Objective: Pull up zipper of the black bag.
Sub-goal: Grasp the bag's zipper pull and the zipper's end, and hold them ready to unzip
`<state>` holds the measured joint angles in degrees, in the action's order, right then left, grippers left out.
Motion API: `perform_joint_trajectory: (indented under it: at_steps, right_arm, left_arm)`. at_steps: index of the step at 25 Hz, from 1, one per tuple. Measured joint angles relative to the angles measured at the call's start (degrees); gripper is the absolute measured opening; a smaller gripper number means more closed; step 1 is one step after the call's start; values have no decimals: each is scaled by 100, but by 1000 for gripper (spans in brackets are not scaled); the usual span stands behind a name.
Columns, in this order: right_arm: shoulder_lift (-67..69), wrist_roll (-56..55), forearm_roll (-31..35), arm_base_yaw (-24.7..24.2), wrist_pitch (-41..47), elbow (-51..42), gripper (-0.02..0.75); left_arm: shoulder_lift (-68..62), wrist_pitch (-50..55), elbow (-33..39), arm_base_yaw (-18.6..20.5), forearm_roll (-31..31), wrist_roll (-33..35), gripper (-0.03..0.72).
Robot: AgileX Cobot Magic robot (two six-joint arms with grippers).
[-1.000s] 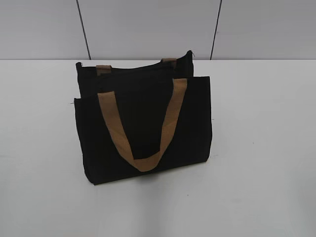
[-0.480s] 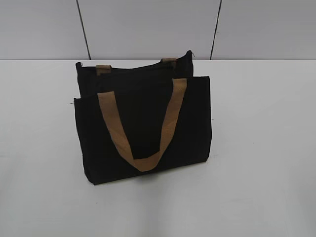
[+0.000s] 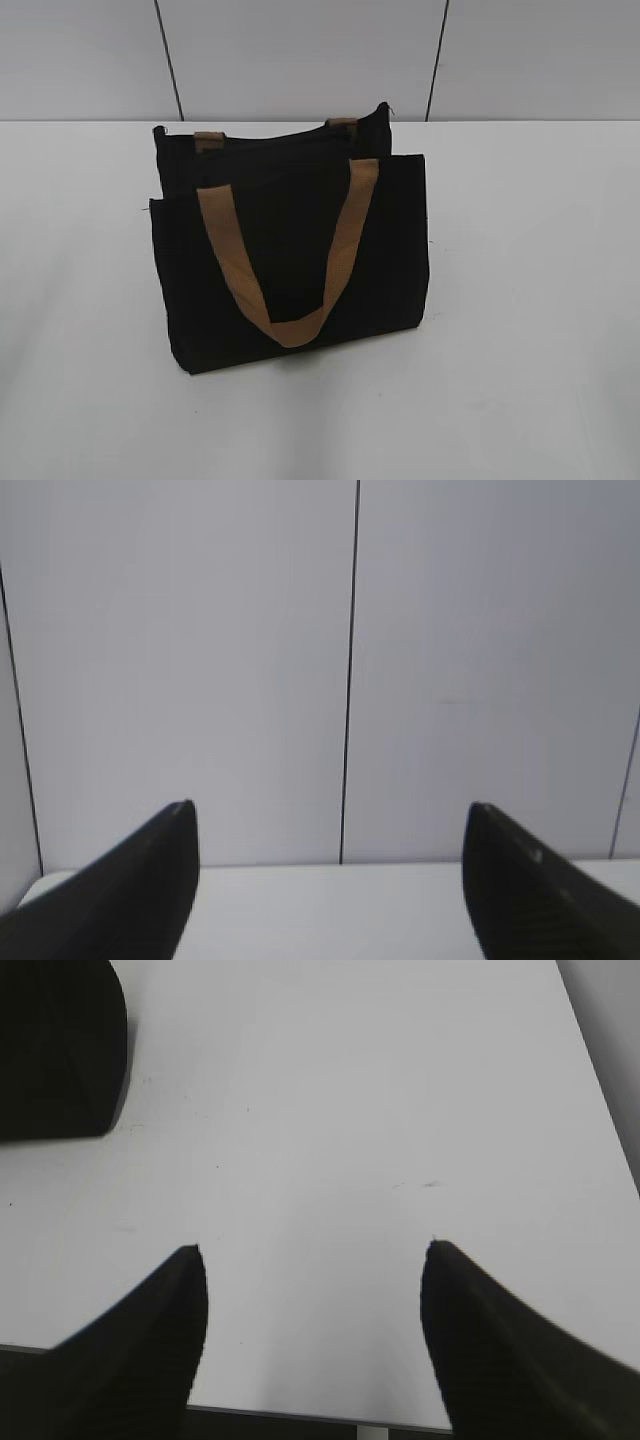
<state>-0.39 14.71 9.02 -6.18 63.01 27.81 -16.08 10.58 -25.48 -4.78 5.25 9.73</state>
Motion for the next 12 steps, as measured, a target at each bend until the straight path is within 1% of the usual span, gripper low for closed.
perform_joint_trajectory:
  at_steps: [2,4,7,10,12]
  right_arm:
    - [0,0,0,0,0,0,518]
    - [0,0,0,0,0,0,518]
    - [0,0,0,0,0,0,518]
    - [0,0,0,0,0,0,518]
    - [0,0,0,0,0,0,518]
  left_arm:
    - [-437,-1239,413,-28,-13,-30,614]
    - [-908,-2346,838,-74,-302,-230,601]
    - [-1758,-3531,1286,-92,-1109,-973,593]
    - [-2783,-4228,1389,-92,-2057,-1820,591]
    - [-3459,-4669,1397,-92,-2545,-2080,590]
